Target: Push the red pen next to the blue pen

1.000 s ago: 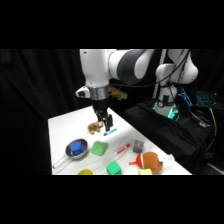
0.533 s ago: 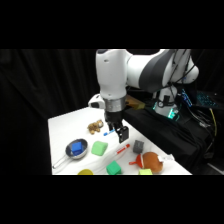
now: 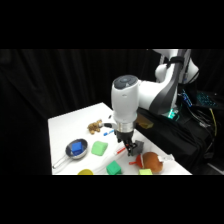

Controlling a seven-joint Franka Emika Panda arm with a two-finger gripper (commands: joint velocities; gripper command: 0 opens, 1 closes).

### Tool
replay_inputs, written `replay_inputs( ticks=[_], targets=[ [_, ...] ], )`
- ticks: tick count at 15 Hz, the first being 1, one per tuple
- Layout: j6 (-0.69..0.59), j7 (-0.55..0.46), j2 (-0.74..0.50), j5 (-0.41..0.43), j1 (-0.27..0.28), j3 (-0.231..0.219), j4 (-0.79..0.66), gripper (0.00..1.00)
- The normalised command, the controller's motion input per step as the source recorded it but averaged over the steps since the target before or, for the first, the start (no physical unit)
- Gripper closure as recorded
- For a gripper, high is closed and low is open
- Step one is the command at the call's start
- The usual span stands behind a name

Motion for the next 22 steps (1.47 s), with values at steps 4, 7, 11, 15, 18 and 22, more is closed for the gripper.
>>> replay_inputs(
  ticks=[4, 7, 11, 15, 18, 22],
  targets=[
    [0.32, 0.06, 0.22, 0.051, 0.079, -0.035, -0.03, 0.00],
    [0.26, -0.01, 0.18, 0.105, 0.075, -0.050, 0.01, 0.00],
    [0.25, -0.10, 0.12, 0.183, 0.007, -0.034, -0.02, 0.00],
    [0.29, -0.18, 0.04, 0.203, -0.079, -0.032, -0.11, 0.00],
    [0.30, -0.18, -0.05, 0.134, -0.085, -0.109, -0.27, 0.00],
    [0.29, -0.21, -0.07, 0.074, -0.101, -0.176, -0.35, 0.00]
  ],
)
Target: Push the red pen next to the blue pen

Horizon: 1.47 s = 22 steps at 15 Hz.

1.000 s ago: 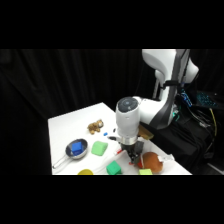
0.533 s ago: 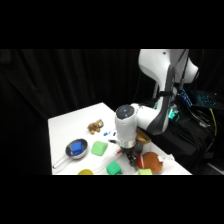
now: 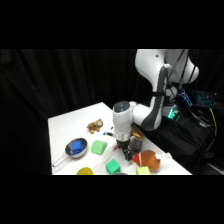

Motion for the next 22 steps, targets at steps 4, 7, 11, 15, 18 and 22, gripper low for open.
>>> replay_inputs(
  ticks=[4, 7, 11, 15, 18, 22],
  targets=[
    [0.21, -0.26, -0.05, 0.001, -0.120, -0.206, -0.30, 0.00],
    [0.11, -0.27, -0.12, -0.070, -0.147, -0.211, -0.21, 0.00],
    [-0.07, -0.31, -0.26, -0.111, -0.203, -0.147, -0.12, 0.00],
    [-0.32, -0.38, -0.49, -0.067, -0.266, 0.049, -0.06, 0.00],
    [-0.56, -0.35, -0.53, -0.019, -0.202, 0.142, 0.05, 0.00],
    [-0.75, -0.28, -0.41, 0.038, -0.132, 0.123, 0.26, 0.00]
  ],
)
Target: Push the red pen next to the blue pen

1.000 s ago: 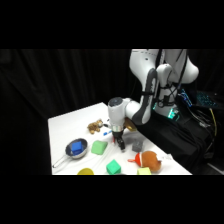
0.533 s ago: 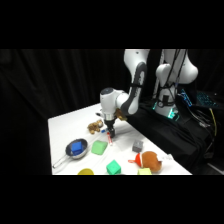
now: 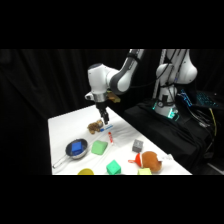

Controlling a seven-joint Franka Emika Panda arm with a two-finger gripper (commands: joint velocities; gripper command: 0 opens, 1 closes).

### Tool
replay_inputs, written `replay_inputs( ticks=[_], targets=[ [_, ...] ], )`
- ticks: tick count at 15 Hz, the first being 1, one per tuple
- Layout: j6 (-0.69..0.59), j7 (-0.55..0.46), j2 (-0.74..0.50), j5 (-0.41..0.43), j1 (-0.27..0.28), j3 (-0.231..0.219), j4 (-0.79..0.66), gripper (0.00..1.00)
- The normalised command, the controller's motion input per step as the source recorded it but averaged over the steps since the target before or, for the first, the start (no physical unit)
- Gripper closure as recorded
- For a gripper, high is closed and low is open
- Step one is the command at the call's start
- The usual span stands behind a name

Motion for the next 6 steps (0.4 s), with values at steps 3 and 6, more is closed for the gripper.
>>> replay_inputs(
  ticks=[3, 6],
  targets=[
    [-0.73, -0.23, -0.20, 0.053, -0.108, 0.068, 0.44, 0.00],
    [-0.57, -0.14, -0.06, -0.014, -0.076, 0.048, 0.44, 0.00]
  ],
)
